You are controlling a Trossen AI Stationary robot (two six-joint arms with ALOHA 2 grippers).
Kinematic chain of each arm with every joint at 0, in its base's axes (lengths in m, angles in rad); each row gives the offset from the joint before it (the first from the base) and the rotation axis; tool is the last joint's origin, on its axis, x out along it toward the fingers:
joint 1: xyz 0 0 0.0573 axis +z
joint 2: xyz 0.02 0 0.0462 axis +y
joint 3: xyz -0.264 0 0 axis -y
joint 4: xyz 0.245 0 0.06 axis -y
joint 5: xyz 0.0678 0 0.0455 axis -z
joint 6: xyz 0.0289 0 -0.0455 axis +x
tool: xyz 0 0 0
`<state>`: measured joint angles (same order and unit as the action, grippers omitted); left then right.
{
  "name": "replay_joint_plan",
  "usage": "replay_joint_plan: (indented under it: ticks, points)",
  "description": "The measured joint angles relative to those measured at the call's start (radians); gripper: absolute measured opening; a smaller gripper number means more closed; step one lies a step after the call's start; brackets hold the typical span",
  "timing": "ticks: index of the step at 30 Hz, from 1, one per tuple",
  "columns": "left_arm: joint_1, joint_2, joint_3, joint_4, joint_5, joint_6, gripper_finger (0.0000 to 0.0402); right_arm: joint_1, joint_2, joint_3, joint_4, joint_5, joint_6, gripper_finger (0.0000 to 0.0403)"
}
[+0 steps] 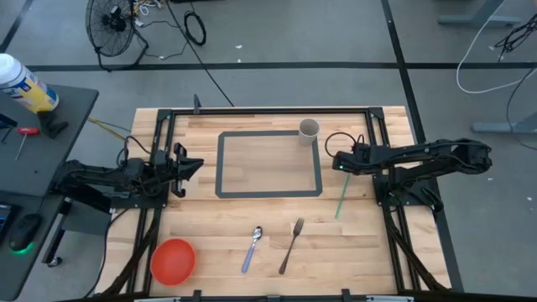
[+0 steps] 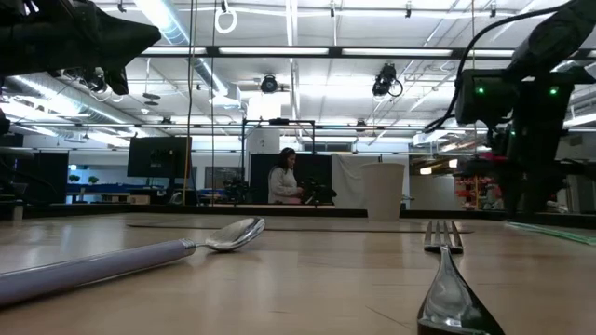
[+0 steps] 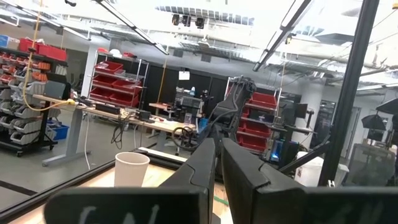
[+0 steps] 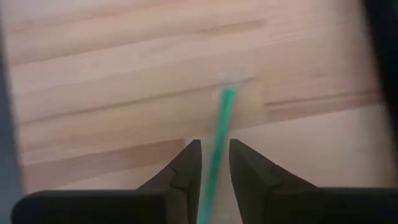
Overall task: Pick & Place Utensil
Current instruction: Put the green straw into the white cup
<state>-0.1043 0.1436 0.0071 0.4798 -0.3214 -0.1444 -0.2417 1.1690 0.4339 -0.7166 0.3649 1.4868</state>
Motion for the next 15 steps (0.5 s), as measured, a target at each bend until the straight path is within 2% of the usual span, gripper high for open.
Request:
replay_joint_plan:
  ticks: [15]
  points:
    - [0.0,0.0,0.0,0.003,0.0,0.001,0.0032,0.001,0.0,-0.034,0.06,-0.03,-0.016,0.0087]
